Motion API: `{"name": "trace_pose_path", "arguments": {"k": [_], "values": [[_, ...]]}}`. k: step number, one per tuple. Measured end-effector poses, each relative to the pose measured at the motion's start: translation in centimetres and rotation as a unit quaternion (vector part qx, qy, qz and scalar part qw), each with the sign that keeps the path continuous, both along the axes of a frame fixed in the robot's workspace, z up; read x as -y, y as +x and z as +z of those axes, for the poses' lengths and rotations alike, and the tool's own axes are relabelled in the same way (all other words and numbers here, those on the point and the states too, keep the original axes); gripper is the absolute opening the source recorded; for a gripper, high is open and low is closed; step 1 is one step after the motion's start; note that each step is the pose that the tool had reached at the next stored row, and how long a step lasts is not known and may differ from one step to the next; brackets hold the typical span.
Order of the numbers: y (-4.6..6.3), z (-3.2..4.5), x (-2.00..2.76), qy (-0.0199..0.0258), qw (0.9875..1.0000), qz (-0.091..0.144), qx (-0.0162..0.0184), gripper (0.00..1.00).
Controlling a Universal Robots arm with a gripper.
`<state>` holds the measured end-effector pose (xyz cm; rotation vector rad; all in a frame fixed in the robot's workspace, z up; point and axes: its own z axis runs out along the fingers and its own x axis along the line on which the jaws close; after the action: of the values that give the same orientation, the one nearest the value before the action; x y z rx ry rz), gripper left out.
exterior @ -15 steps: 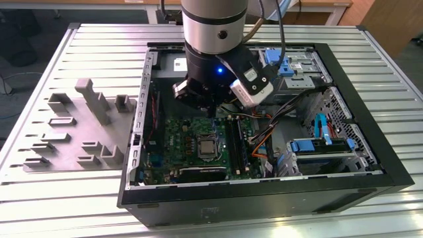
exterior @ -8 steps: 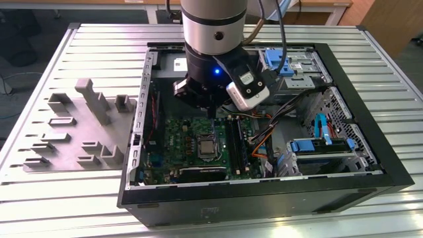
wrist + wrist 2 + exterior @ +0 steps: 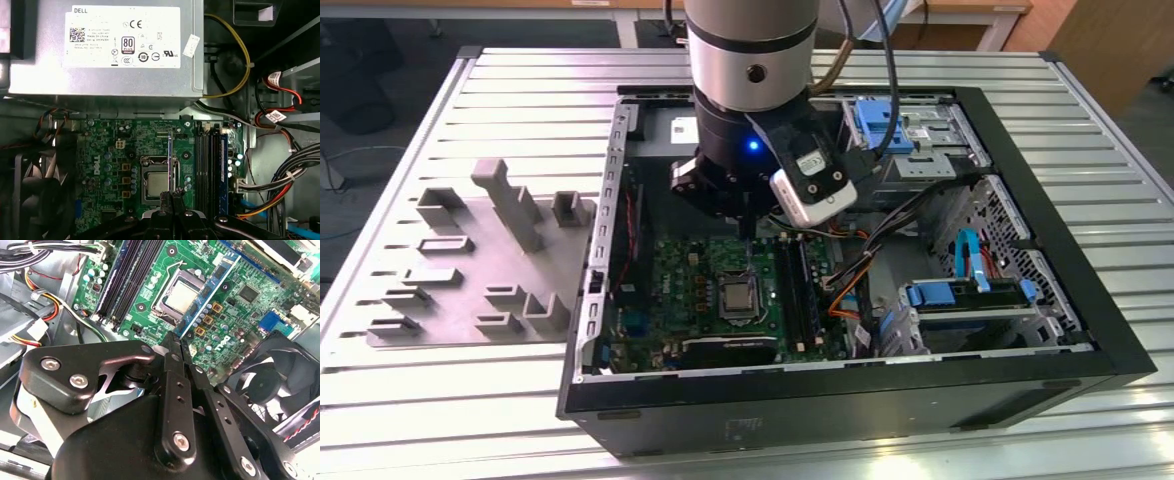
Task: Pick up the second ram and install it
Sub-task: 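Insert the second ram into the second slot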
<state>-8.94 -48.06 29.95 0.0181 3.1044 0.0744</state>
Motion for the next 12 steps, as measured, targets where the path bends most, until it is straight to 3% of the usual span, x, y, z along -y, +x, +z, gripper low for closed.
{"name": "trace_pose_path", "arguments": {"k": [4,12], "values": [[0.5,-0.05,0.00,0.0000,1.0000,0.000,-0.0004,0.13],[3.5,-0.24,0.00,0.0000,1.0000,0.000,-0.0024,0.13]]}}
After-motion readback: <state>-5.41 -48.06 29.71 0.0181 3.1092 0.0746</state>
